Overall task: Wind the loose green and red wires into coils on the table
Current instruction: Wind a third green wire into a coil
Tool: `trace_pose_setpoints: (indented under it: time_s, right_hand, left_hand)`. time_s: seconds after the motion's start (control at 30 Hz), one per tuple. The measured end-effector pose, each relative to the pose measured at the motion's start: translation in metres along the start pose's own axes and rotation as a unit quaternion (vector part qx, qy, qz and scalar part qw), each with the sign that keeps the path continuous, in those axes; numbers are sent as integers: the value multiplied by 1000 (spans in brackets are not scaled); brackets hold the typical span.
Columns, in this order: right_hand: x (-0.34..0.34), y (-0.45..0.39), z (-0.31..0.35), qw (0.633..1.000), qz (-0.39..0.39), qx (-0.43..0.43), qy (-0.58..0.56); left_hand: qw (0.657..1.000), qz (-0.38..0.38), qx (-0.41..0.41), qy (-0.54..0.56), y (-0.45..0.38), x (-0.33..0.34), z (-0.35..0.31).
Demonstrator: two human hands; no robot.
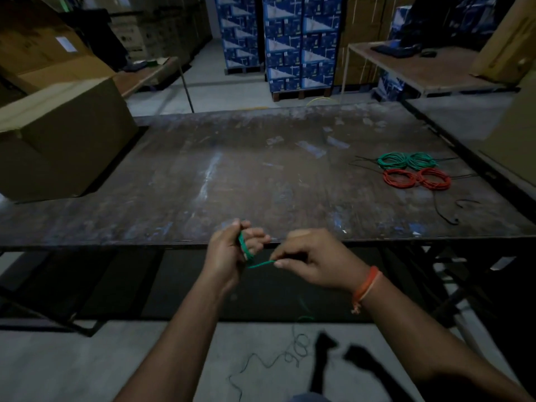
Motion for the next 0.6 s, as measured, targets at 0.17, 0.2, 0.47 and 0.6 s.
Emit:
trace_pose_setpoints:
  time_s: [0.17, 0.2, 0.47, 0.6]
  right_hand:
    - [-35, -33, 6, 996, -89, 15, -26]
    - [-36, -37, -6, 995, -81, 40, -49]
    - [38, -15, -83, 952, 47, 215, -215]
    - [54, 5, -104, 900, 25, 301, -313]
  left_hand:
    - [978, 144, -29, -147, 25, 31, 20]
    - [981, 148, -72, -106, 30, 32, 24]
    - [954, 144, -164, 207, 34, 38, 13]
    - [963, 106, -150, 196, 26, 21, 5]
Point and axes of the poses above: each hand's wrist, its own y-axis away from the middle knuckle, its own x-axis out of the palm, z = x × y, the point moved 9 cm from there along -y, towards the middle knuckle, and after that the axes turned 13 degrees about x, right-handed, at the moved point
